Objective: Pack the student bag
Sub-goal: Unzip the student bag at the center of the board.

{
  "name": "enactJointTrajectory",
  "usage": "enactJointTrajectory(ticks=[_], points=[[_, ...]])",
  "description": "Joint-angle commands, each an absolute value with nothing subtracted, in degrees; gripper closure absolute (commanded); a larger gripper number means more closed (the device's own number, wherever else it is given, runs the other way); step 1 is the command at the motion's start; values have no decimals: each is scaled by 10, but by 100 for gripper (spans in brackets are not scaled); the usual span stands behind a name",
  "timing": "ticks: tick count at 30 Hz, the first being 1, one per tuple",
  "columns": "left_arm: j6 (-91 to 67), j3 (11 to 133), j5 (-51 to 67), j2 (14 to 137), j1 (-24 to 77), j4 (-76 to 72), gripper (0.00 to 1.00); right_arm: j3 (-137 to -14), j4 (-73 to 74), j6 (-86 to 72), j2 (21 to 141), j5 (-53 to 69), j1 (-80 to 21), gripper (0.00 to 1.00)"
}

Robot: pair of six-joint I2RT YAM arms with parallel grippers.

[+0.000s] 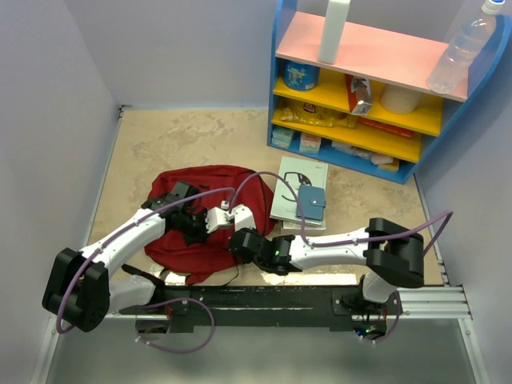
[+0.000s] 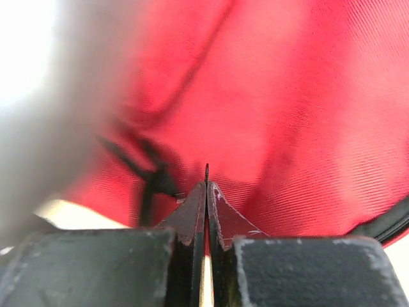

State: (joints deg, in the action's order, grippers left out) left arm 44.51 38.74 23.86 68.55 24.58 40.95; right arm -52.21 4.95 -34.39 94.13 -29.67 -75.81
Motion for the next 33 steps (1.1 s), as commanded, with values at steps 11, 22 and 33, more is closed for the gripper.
enactJointTrajectory(ticks=[11,22,33], points=[[440,392,254,674,256,365,86,-530,15,-340,864,-298,-763,100],[448,387,255,671,256,373,96,-497,47,-345,817,-372,-738,100],[403,478,352,636,250,422,42,-518,35,-328,817,-354,-720,100]])
